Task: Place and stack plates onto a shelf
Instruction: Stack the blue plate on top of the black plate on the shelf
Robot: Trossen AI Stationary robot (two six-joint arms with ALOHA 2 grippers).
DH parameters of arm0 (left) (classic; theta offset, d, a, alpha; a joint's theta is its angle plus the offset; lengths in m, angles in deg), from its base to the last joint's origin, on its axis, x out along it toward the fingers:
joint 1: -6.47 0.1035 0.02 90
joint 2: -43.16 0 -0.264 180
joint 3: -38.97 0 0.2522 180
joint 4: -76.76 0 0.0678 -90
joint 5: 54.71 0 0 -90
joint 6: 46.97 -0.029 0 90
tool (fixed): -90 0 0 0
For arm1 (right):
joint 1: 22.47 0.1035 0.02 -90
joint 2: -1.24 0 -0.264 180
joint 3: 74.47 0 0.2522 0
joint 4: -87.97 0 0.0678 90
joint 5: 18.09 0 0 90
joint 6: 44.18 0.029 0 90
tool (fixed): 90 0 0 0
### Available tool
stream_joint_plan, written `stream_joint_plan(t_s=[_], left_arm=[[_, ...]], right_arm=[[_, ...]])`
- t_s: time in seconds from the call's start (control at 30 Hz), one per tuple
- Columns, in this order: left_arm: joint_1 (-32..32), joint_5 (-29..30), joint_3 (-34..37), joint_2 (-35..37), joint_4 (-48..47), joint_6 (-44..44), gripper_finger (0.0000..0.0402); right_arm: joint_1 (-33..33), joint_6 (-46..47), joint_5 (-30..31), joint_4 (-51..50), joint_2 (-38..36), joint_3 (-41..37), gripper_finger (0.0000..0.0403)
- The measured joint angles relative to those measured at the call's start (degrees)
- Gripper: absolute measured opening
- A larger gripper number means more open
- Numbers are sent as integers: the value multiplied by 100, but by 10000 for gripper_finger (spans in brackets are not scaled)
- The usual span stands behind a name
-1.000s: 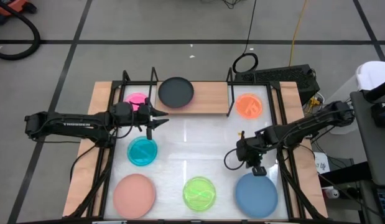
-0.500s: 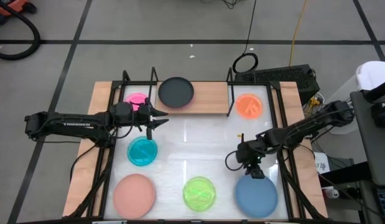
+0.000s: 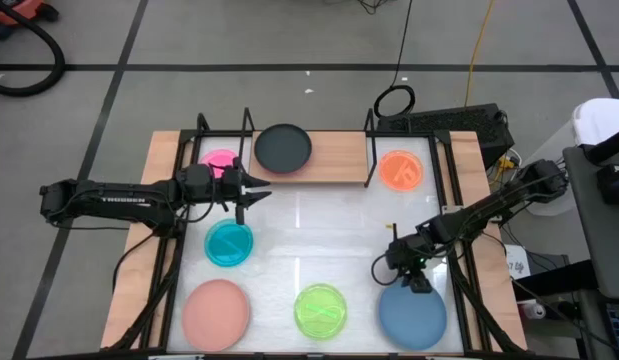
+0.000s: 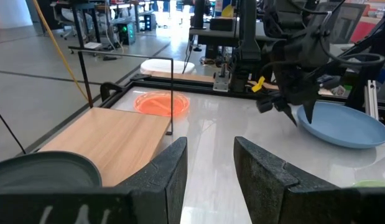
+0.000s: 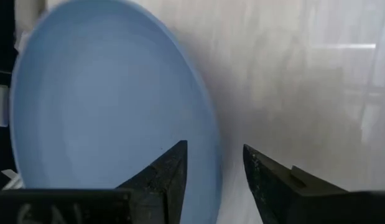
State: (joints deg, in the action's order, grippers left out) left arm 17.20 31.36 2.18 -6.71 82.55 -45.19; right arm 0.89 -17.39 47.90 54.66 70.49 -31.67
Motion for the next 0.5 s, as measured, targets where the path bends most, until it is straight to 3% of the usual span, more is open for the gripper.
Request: stream_joint_plan(t_s=[0.17,0.4,0.5], left_arm=[[1,0,0,0,0,21,138],[0,1,0,0,-2,35,138],[-1,0,0,0,-1,39,138]], right_arm=[[1,-82,0,-64,0,-71,115],[1,1,-200,-55,0,-71,12],[1,-35,-307,-61,0,-71,10]])
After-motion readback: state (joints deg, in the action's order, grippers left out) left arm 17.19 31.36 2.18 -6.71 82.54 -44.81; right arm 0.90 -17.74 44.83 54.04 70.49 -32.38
